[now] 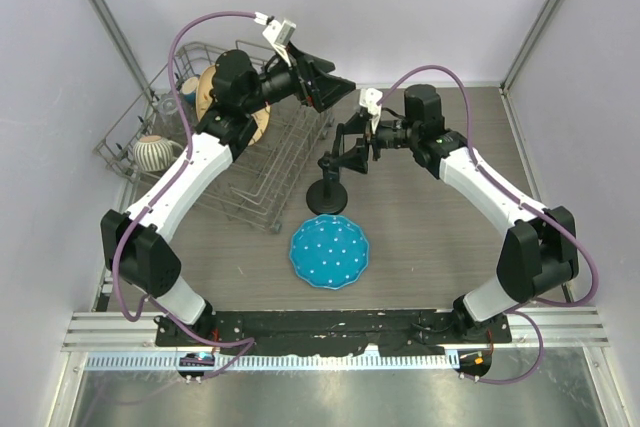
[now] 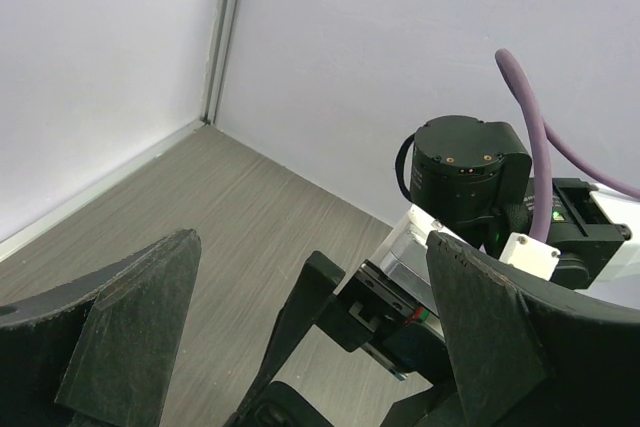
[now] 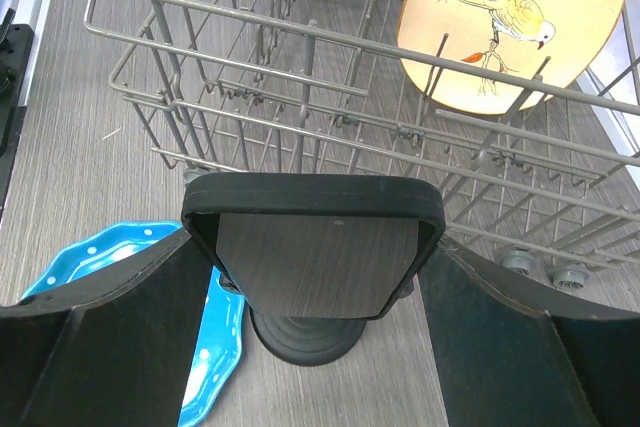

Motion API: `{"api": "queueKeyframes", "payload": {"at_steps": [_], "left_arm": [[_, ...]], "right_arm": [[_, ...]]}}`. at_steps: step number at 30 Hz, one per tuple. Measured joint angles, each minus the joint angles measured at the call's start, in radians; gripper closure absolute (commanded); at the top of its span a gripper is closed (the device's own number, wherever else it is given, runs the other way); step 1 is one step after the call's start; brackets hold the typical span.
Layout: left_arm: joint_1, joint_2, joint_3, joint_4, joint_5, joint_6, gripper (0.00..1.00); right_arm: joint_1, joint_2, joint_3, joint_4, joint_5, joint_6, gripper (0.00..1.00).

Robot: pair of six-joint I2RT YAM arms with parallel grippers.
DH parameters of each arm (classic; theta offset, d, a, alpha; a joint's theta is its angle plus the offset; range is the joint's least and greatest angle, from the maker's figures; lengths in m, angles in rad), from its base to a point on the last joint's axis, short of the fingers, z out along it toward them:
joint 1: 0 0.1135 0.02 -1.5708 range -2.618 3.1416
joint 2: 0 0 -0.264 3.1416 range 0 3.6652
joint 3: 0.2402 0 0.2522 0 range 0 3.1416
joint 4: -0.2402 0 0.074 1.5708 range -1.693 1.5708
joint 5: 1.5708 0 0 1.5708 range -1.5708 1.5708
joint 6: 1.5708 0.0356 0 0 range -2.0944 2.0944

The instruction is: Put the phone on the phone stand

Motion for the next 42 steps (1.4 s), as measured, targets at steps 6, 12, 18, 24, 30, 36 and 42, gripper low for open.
{"api": "queueKeyframes", "payload": {"at_steps": [6,12,18,24,30,36,42], "left_arm": [[0.008,0.000,-0.006,0.013,0.003,-0.011,0.00],[0.010,-0.018,-0.035,0.035,-0.002,-0.026,0.00],[0.010,-0.091,-0.074,0.034,-0.026,-0.027,0.00],[0.010,-0.189,-0.098,0.042,-0.041,-0.029,0.00],[0.010,-0.224,-0.133,0.059,-0.043,-0.060,0.00],[0.010,-0.222,-0.148,0.061,-0.042,-0.096,0.00],[0.010,-0.222,-0.151,0.064,-0.042,-0.099,0.00]], "right_arm": [[0.006,0.000,0.001,0.001,0.024,0.009,0.15],[0.014,-0.023,-0.024,0.039,0.094,0.069,0.15],[0.015,-0.033,-0.035,0.049,0.116,0.105,0.14],[0.015,-0.053,-0.040,0.029,0.121,0.114,0.14],[0.015,-0.098,-0.043,0.018,0.142,0.117,0.14],[0.015,-0.101,0.005,0.008,0.145,0.128,0.14],[0.016,-0.101,0.036,0.007,0.191,0.180,0.14]]}}
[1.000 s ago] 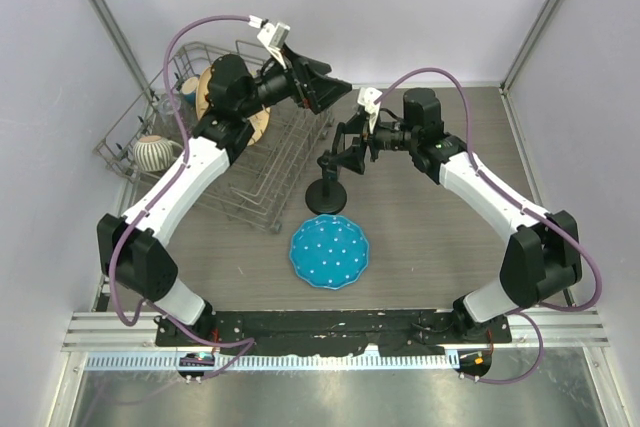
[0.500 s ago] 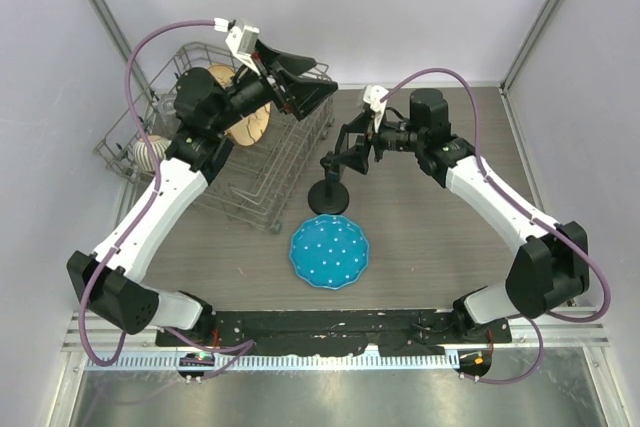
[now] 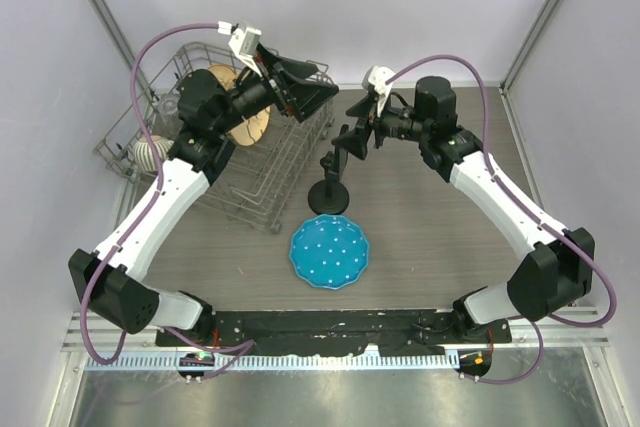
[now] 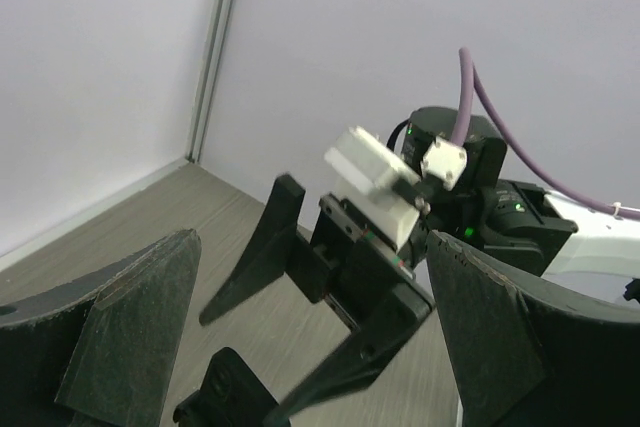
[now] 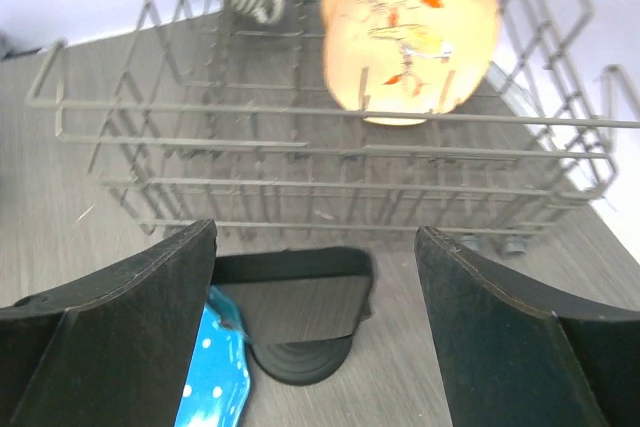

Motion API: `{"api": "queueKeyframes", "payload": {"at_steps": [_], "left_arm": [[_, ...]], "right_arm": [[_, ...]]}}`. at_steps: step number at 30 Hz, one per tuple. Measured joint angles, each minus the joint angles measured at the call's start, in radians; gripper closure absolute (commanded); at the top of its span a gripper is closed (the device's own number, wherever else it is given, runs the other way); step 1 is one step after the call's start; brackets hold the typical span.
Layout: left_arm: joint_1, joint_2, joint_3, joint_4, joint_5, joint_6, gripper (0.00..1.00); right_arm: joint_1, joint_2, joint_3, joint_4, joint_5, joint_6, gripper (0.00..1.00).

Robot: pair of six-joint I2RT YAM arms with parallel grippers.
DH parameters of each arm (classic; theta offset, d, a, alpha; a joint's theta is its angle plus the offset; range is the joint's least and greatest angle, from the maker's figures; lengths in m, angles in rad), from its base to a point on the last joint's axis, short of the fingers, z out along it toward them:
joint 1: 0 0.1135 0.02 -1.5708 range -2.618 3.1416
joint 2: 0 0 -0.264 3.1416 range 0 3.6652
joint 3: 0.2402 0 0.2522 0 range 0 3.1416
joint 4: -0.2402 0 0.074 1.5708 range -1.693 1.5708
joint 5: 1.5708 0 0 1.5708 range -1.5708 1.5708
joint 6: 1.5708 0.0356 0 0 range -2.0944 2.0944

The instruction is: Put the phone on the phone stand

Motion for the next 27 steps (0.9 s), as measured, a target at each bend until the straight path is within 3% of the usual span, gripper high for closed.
{"api": "queueKeyframes", "payload": {"at_steps": [8,13,17,24,27], "left_arm": [[0.032,-0.068,-0.056,-0.043,-0.026,0.000,0.00],[0.039,-0.227,-0.100,-0.169,-0.180,-0.004,0.00],[0.039,-0.412,-0.156,-0.313,-0.350,-0.024,0.00],[0.039,-0.681,-0.211,-0.528,-0.499,-0.067,0.00],[0.039,-0.765,-0.207,-0.570,-0.522,-0.087,0.00]], "right_arm": [[0.001,-0.101,0.093,-0.072,0.306,0.191,0.14],[0.002,-0.346,0.049,-0.190,0.671,0.388,0.14],[0.000,-0.516,0.025,-0.381,0.962,0.529,0.14],[0.000,-0.735,0.032,-0.646,1.149,0.585,0.14],[0.000,-0.797,0.130,-0.738,1.172,0.566,0.14]]}}
